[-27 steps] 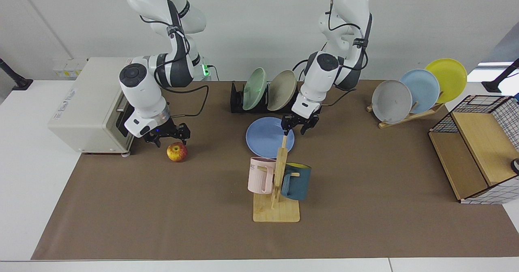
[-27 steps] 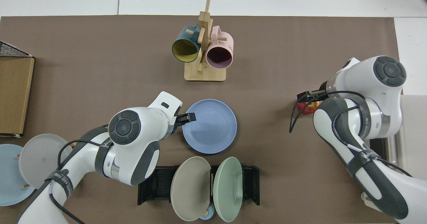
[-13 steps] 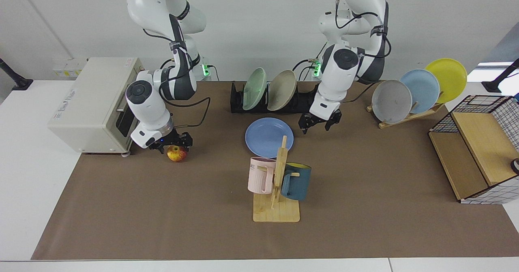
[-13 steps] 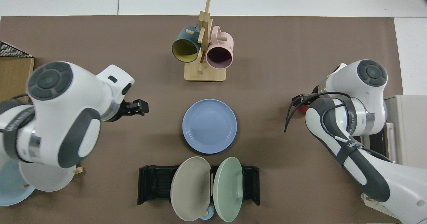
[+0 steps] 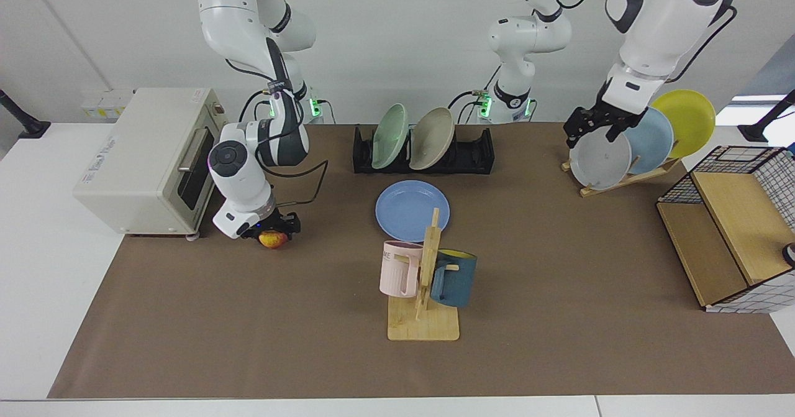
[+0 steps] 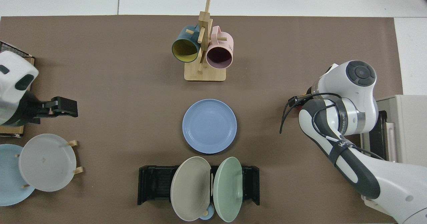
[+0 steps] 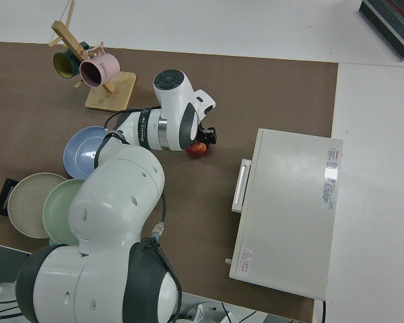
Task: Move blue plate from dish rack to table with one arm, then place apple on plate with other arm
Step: 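Release the plate and retract the left gripper while the right lifts the apple, then carry the red apple with the right gripper over the blue plate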
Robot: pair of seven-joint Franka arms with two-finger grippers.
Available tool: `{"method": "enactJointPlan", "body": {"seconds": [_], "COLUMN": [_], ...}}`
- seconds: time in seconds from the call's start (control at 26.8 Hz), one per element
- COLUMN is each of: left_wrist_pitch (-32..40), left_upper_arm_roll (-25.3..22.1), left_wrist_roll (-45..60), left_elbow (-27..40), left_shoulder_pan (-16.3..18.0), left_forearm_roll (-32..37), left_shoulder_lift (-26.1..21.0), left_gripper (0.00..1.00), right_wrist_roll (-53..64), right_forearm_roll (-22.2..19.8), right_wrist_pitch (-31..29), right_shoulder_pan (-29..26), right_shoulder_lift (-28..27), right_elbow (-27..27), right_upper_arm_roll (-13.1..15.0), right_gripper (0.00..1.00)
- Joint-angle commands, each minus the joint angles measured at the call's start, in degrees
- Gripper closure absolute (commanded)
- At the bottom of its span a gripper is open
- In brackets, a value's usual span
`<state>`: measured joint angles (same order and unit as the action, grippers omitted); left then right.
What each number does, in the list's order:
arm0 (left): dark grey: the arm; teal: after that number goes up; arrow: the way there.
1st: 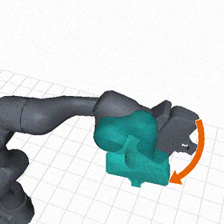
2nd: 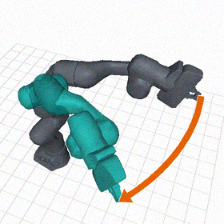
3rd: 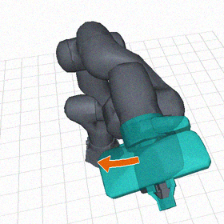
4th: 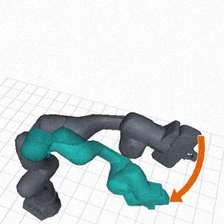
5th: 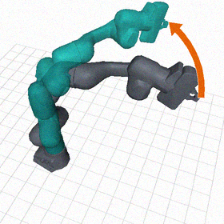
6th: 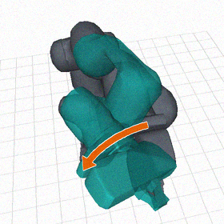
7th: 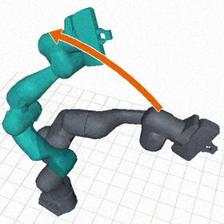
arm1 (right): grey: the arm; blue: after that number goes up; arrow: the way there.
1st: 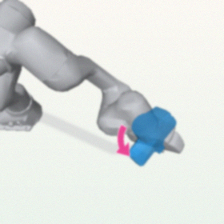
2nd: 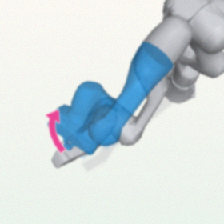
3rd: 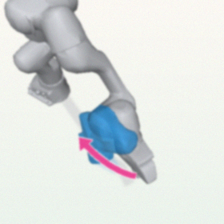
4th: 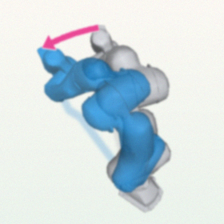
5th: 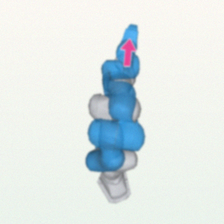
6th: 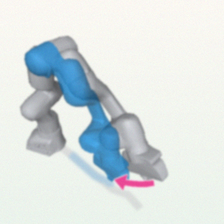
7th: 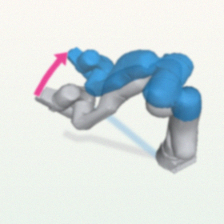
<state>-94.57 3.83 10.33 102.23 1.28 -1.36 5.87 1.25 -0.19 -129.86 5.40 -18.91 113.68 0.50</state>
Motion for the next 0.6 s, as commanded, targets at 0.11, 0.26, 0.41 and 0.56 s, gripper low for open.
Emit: {"method": "enactJointPlan", "body": {"seconds": [0.11, 0.26, 0.41, 0.56], "left_wrist_pitch": [0.96, 0.96, 1.14, 1.23], "left_upper_arm_roll": [-1.37, -1.28, -1.37, -2.59], "left_wrist_roll": [-4.18, -4.09, -4.18, -4.44], "left_elbow": [0.25, 0.25, 0.16, 0.07], "left_shoulder_pan": [0.22, 0.22, 0.22, -0.31], "left_forearm_roll": [-0.58, -0.49, -0.49, -0.05], "left_shoulder_lift": [1.60, 1.60, 1.60, 1.60], "left_gripper": [0.00, 0.00, 0.00, 0.00], "right_wrist_roll": [-4.49, -10.81, -17.15, -22.33], "right_forearm_roll": [-1.74, -1.83, -2.53, -1.66], "right_wrist_pitch": [3.47, 5.14, 6.90, 8.39], "right_shoulder_pan": [3.91, 8.73, 13.66, 18.23], "right_shoulder_lift": [0.63, 0.28, 0.19, 0.11], "right_elbow": [-4.86, -7.32, -9.17, -10.57], "right_upper_arm_roll": [0.03, 0.12, 0.03, -0.06], "right_gripper": [1.00, 1.00, 1.00, 1.00]}}
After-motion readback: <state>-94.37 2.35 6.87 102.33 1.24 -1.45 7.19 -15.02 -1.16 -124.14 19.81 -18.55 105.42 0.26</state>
